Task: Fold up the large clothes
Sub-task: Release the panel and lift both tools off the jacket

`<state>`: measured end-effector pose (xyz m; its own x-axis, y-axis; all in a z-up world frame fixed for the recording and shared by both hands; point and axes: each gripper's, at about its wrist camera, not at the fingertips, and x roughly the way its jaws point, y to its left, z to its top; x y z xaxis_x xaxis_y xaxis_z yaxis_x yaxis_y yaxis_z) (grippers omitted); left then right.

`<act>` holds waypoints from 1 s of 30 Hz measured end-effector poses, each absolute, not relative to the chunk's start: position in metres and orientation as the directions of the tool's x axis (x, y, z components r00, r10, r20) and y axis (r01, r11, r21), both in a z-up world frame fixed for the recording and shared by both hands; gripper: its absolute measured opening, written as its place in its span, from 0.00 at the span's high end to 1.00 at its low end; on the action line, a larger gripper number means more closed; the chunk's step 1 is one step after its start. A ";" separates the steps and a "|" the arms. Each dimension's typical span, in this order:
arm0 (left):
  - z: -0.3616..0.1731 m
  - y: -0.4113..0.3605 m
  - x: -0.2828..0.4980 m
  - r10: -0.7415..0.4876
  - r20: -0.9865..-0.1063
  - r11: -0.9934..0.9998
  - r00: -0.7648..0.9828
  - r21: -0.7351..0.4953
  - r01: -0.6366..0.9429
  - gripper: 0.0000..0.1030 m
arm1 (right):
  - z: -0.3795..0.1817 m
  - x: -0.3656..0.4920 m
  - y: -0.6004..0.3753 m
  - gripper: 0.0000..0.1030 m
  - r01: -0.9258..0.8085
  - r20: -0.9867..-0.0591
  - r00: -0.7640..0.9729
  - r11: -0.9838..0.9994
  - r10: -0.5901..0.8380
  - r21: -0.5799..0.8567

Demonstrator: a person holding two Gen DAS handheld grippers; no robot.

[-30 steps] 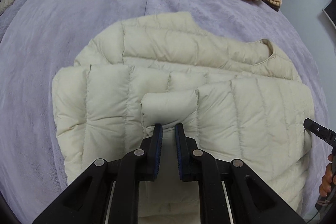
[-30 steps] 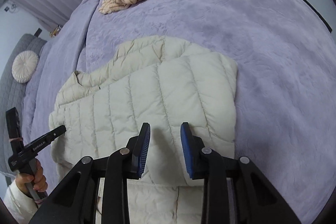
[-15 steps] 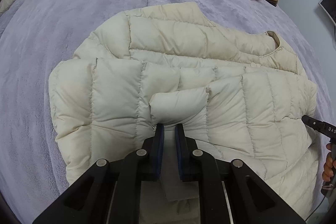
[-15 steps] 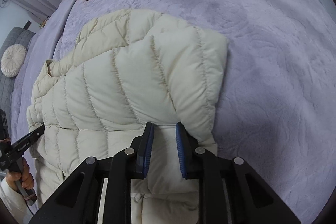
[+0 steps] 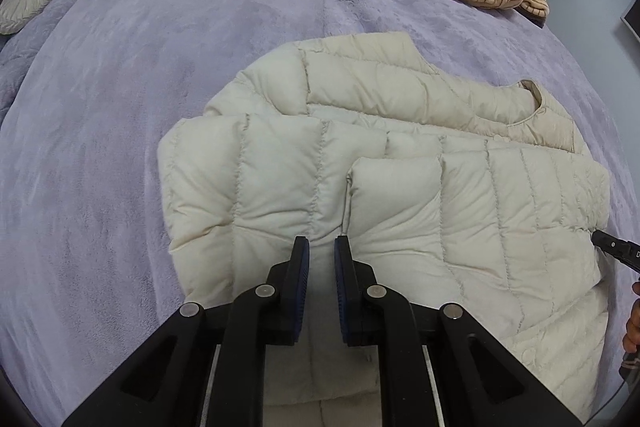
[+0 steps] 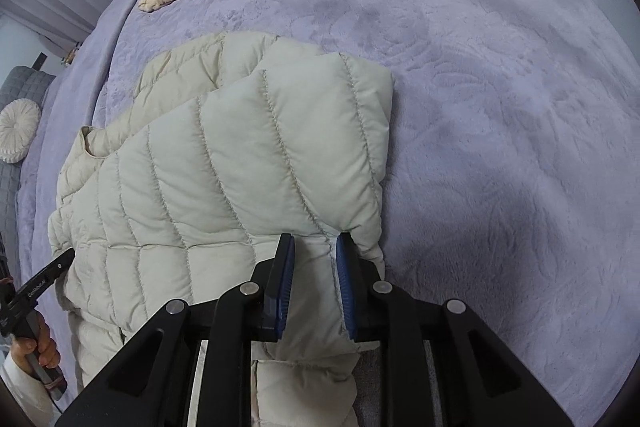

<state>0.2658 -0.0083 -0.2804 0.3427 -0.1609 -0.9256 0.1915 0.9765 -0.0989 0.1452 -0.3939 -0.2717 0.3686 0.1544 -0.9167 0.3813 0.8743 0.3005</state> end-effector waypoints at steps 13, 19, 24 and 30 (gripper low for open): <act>-0.248 0.019 0.222 -0.086 -0.921 0.981 0.380 -0.011 0.194 0.18 | -0.232 0.105 -0.382 0.48 0.376 -0.891 0.415 0.858 0.183 0.351; -0.240 0.018 0.196 -0.066 -0.911 0.978 0.407 0.021 0.207 0.00 | -0.228 0.087 -0.378 0.36 0.392 -0.888 0.416 0.842 0.197 0.371; -0.240 0.024 0.186 -0.071 -0.924 0.982 0.376 0.002 0.191 0.00 | -0.227 0.074 -0.372 0.22 0.402 -0.886 0.412 0.831 0.213 0.386; -0.238 0.040 0.171 -0.080 -0.937 0.986 0.340 -0.023 0.167 0.00 | -0.227 0.052 -0.366 0.17 0.409 -0.884 0.392 0.813 0.253 0.414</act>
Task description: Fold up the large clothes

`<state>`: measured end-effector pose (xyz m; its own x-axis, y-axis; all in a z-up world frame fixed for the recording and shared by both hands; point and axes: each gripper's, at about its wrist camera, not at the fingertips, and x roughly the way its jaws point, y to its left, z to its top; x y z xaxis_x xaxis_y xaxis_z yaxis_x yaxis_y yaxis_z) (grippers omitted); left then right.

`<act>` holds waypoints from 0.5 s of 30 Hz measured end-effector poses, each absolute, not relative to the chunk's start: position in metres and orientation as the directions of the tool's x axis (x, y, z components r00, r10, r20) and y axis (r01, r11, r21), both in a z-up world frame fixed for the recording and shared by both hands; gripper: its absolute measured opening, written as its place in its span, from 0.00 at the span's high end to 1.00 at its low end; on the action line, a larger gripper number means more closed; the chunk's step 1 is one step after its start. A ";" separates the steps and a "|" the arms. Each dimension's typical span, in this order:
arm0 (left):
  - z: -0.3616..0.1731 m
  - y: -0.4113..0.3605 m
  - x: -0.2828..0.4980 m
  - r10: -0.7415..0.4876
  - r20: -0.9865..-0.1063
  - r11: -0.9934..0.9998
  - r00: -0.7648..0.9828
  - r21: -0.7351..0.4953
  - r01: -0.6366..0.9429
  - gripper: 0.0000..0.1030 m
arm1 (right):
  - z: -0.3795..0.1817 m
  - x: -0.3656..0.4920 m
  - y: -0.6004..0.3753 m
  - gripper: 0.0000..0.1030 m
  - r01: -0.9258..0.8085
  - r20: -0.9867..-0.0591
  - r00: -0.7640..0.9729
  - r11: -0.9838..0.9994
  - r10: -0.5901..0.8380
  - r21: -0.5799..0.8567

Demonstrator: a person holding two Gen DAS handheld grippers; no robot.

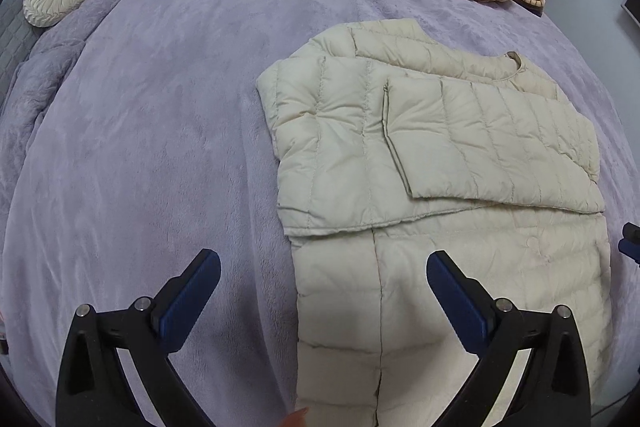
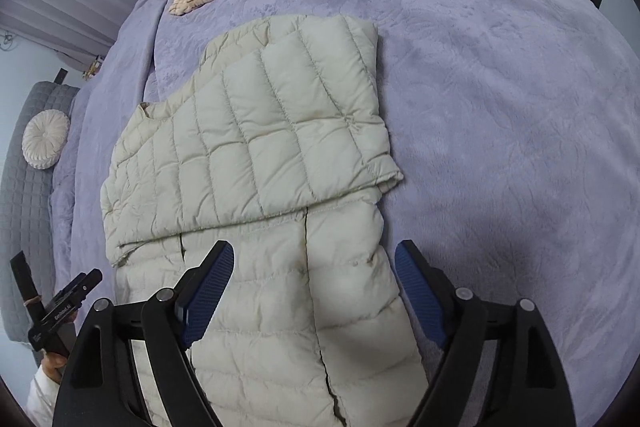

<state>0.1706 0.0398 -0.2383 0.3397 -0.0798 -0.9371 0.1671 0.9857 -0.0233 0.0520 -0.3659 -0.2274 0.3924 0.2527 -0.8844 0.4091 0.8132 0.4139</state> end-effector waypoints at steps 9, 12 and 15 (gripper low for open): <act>-0.256 0.064 0.131 -0.089 -0.980 0.979 0.177 -0.053 0.199 0.00 | -0.237 0.003 -0.362 0.17 0.434 -0.863 0.323 0.750 0.389 0.500; -0.261 0.071 0.115 -0.110 -0.985 0.973 0.131 -0.080 0.216 0.00 | -0.241 -0.017 -0.361 0.17 0.448 -0.881 0.277 0.759 0.385 0.473; -0.268 0.079 0.101 -0.151 -0.985 0.967 0.080 -0.131 0.220 0.00 | -0.248 -0.040 -0.365 0.17 0.478 -0.882 0.246 0.741 0.403 0.472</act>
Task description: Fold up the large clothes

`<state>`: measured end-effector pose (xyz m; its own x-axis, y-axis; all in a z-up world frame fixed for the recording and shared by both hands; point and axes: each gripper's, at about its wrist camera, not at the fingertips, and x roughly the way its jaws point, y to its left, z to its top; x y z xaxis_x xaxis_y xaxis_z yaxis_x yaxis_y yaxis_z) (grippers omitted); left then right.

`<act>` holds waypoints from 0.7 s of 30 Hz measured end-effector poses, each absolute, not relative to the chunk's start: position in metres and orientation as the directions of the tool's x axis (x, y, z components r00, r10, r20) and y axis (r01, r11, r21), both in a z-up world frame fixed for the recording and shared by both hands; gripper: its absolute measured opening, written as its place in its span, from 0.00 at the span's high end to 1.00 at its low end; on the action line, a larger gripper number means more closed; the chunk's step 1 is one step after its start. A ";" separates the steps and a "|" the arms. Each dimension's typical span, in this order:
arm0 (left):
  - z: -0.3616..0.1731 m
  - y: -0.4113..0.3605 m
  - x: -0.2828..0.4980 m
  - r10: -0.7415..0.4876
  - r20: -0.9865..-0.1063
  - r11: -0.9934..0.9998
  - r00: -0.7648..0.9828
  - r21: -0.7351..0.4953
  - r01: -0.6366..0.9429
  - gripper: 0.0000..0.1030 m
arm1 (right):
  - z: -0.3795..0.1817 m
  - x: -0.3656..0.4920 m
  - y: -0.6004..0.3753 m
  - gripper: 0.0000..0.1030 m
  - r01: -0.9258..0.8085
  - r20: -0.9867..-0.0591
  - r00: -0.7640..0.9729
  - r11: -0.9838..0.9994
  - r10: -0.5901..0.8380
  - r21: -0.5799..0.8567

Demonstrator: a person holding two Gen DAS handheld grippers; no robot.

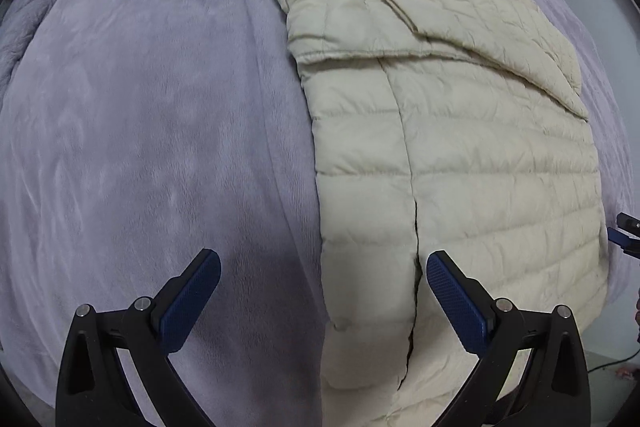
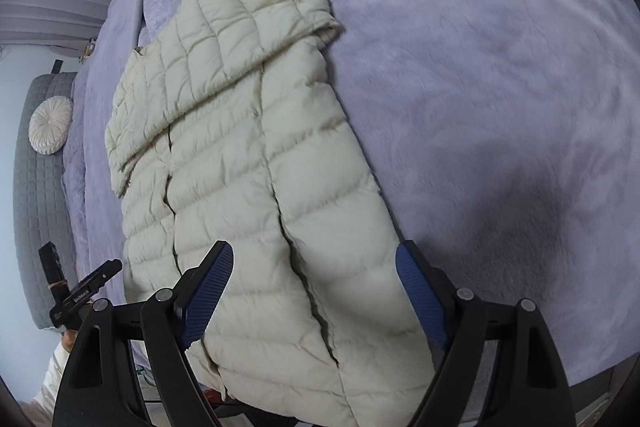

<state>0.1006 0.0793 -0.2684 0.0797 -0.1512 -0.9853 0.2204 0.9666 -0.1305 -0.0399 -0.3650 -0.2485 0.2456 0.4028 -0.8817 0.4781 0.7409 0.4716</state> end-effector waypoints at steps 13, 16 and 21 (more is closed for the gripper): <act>-0.297 0.068 0.049 -0.362 -0.916 0.883 -0.175 -0.397 0.251 0.00 | -0.295 -0.109 -0.360 0.17 0.574 -0.776 0.202 0.570 0.598 0.588; -0.295 0.059 0.044 -0.377 -0.906 0.868 -0.194 -0.418 0.268 0.01 | -0.294 -0.110 -0.353 0.17 0.565 -0.725 0.244 0.513 0.644 0.646; -0.294 0.063 0.042 -0.297 -0.939 0.882 -0.174 -0.339 0.328 0.56 | -0.291 -0.107 -0.340 0.17 0.544 -0.663 0.291 0.451 0.690 0.708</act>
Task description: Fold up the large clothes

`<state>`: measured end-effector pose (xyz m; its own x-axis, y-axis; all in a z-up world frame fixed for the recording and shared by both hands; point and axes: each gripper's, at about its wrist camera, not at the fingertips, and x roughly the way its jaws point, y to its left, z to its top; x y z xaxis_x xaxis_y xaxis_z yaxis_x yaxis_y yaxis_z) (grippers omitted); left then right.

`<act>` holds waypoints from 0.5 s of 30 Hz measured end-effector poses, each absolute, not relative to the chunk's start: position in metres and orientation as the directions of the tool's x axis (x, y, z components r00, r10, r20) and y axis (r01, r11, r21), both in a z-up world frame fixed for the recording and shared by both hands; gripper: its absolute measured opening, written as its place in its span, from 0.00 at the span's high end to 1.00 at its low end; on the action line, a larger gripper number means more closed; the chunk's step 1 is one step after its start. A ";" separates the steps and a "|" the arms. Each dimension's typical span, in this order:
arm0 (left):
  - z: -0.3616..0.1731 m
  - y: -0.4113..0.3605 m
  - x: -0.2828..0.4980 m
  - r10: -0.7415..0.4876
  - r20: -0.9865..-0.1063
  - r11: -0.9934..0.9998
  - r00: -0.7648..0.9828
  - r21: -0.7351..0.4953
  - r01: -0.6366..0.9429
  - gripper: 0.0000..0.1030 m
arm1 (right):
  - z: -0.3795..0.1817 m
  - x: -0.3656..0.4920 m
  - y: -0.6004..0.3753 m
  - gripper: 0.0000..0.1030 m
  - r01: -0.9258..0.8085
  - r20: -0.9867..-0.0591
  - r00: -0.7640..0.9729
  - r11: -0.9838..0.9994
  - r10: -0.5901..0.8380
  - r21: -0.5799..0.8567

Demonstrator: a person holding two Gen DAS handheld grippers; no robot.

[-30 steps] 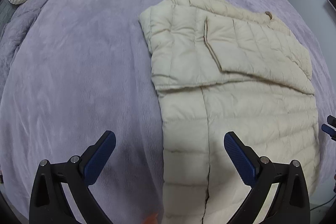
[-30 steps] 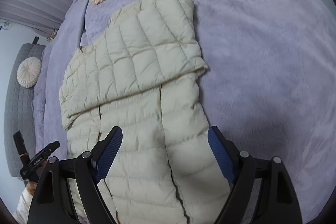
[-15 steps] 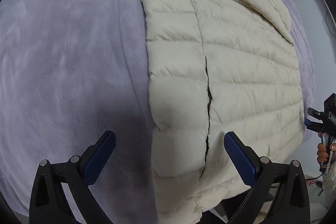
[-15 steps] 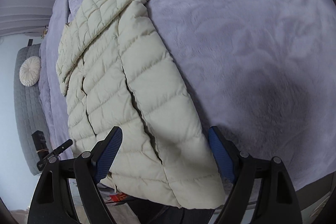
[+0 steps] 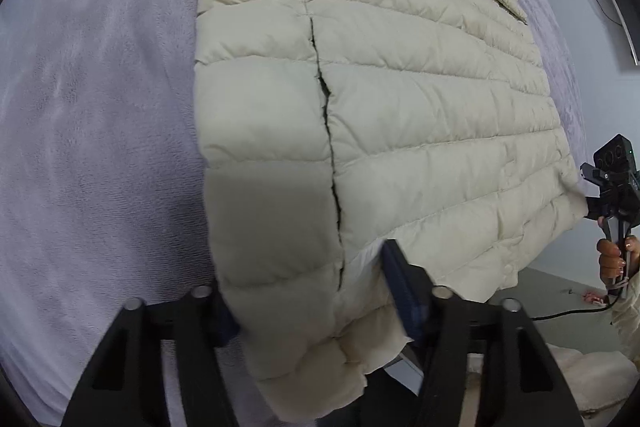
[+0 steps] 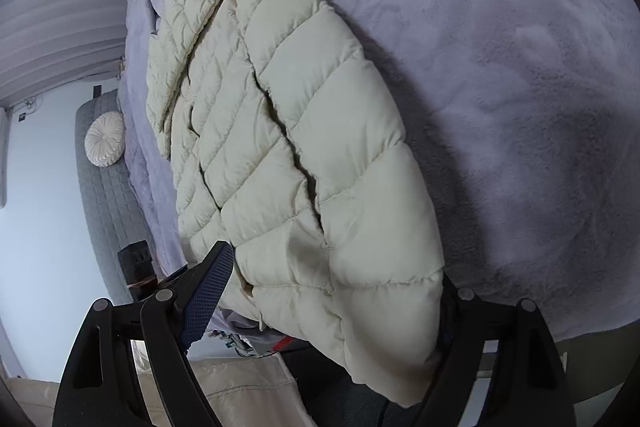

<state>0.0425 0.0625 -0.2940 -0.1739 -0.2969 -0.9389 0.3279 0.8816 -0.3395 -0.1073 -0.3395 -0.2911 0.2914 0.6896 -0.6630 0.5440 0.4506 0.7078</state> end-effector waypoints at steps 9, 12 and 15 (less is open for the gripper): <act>-0.279 0.093 0.054 -0.493 -0.843 0.801 -0.214 -0.536 0.266 0.89 | -0.287 -0.114 -0.330 0.85 0.601 -0.711 0.279 0.460 0.645 0.653; -0.266 0.105 0.061 -0.600 -0.768 0.742 -0.223 -0.639 0.202 0.92 | -0.271 -0.112 -0.325 0.86 0.558 -0.680 0.323 0.447 0.659 0.699; -0.246 0.104 0.071 -0.636 -0.747 0.721 -0.191 -0.664 0.196 0.92 | -0.250 -0.104 -0.325 0.86 0.506 -0.615 0.403 0.395 0.678 0.766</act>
<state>0.0707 0.1045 -0.2463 -0.1910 -0.6363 -0.7474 0.1959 0.7214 -0.6642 -0.1042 -0.3251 -0.2501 0.4026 0.6777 -0.6154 0.5064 0.3951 0.7665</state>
